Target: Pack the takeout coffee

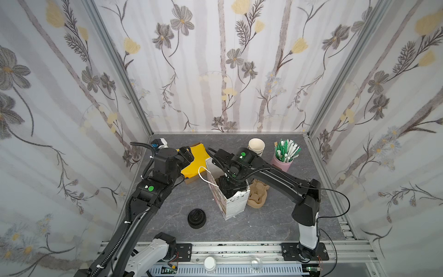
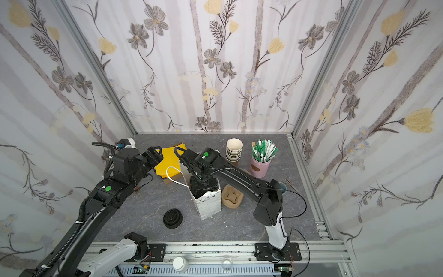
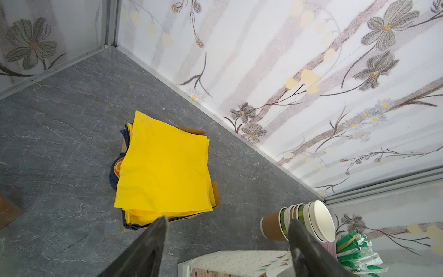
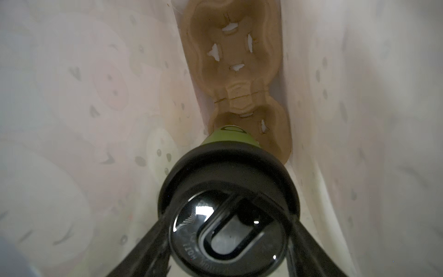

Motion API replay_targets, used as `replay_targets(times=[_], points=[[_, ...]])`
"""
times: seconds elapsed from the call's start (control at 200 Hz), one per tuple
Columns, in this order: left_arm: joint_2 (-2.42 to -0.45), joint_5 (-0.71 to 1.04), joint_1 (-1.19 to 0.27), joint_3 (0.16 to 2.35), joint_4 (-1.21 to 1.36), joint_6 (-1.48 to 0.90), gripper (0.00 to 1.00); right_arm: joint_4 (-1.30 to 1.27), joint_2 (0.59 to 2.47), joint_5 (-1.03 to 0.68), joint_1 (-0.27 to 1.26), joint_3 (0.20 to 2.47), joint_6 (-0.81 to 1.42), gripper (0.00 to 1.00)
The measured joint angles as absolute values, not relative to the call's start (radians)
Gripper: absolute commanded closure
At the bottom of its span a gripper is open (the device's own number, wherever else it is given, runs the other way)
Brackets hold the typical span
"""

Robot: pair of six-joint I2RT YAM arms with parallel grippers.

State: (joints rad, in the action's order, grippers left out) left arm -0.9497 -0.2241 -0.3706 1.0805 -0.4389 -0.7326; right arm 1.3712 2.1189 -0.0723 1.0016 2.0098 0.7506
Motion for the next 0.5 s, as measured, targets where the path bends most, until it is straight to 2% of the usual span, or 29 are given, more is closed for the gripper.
replay_targets(times=[0.5], points=[[-0.939,-0.224,-0.364,1.078,-0.439,-0.733,0.2,1.371,2.177,-0.041,0.995,2.03,0.718,0.35]])
